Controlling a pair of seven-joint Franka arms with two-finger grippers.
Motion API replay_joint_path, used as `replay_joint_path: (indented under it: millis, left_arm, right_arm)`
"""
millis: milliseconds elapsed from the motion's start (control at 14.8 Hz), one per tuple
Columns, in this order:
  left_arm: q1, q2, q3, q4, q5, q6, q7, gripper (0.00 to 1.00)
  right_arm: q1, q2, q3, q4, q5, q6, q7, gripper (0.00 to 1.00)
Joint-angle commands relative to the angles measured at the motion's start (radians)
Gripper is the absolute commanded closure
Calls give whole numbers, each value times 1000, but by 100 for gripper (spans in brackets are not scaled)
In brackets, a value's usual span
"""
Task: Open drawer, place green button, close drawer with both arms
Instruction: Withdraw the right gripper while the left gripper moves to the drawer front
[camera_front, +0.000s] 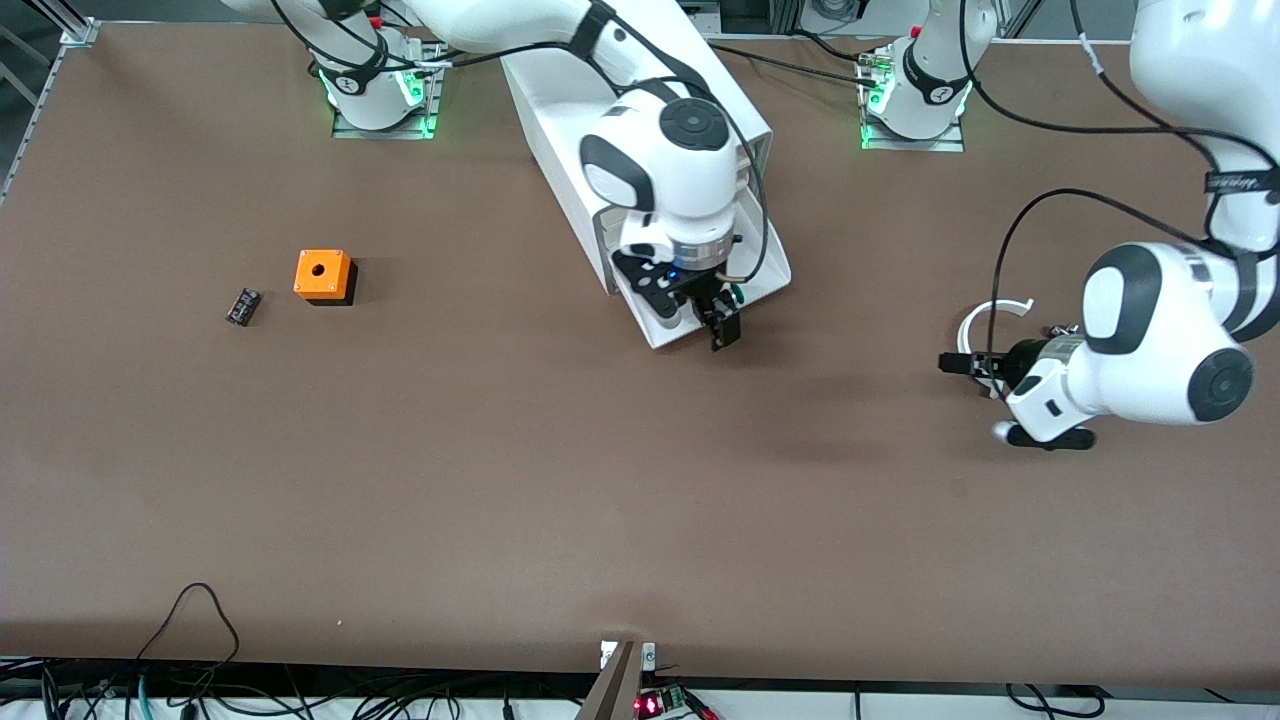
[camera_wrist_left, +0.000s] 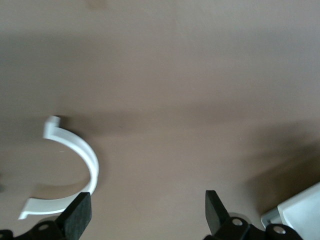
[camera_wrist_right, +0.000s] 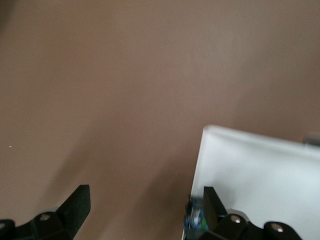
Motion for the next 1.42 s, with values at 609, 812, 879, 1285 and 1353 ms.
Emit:
replay_joint_path:
  millis: [609,812,879,1285,1353]
  left_arm:
    - [-230,-48,-8,-121,45,271,-648,0]
    - [-329,-4,-8,-138,45,382,-829,0]
    - [-362,19,-8,-146,45,428,-883,0]
    - [-499,73,-17,-261,42,662,-1007,0]
    - [-508,67,-30,-279,39,664,-1006,0]
  right_arm:
    - [-256,-162,11,-30,148,-106,-702,0]
    - [-324,-200,11,-56,180,-158,-906,0]
    - [-345,-216,10,-76,184,-170,-967,0]
    - [-506,-340,10,-226,184,-206,-1326,0]
    - [-526,-367,8,-259,185,-206,-1357,0]
